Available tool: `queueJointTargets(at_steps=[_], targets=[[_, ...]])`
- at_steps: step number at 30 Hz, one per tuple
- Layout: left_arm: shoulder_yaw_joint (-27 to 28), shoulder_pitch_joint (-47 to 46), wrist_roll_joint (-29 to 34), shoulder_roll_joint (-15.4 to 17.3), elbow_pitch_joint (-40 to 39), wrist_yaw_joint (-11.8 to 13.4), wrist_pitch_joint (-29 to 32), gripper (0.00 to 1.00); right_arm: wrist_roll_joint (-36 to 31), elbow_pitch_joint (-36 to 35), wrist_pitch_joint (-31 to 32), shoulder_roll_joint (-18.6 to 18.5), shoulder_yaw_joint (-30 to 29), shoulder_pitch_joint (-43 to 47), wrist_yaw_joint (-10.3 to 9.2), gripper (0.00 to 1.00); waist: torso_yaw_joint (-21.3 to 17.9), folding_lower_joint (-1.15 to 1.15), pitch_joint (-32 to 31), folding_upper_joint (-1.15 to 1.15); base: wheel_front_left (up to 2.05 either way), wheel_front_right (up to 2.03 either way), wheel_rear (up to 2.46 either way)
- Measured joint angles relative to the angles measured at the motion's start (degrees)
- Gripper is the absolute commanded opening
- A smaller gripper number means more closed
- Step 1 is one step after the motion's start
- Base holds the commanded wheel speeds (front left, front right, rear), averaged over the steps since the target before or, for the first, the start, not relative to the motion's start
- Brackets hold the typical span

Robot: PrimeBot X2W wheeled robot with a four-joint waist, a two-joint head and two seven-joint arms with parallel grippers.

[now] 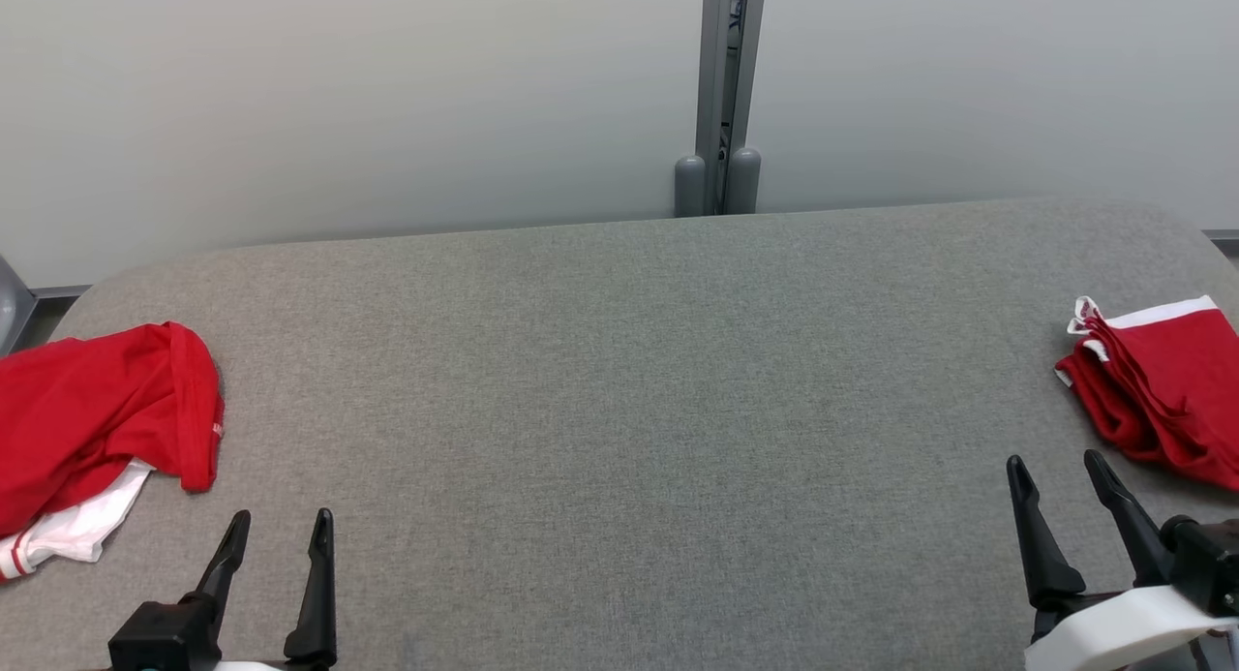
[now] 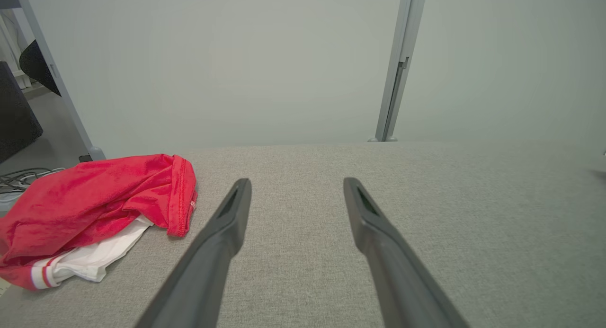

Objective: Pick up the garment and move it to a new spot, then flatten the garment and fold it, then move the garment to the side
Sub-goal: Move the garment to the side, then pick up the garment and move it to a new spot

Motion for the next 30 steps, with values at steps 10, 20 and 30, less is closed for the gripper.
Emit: queueJointTargets(at_steps=[10,20,30], targets=[[-0.2,-0.2,0.2,0.0,-0.6,0.9,0.5,1.00,0.0,-1.6,0.3,0.5,-0.4,0.6,0.00,1.00,0.1,0.00,0.0,0.00,0.00,0.00,0.00],[-0.7,-1.4,0.4,-0.2,-1.4,1.2,0.8,1.00,0.2,-1.9,0.8,0.2,-1.2,0.9,0.00,1.00,1.8,0.00,-0.1,0.00,0.00,0.00,0.00],[-1.0,-5.6,-0.5,-1.5,0.0,-0.3,-0.7,1.00,-0.1,-4.6,1.5,1.0,-1.8,1.9,0.00,1.00,9.4,0.00,0.1,0.00,0.00,0.00,0.00]])
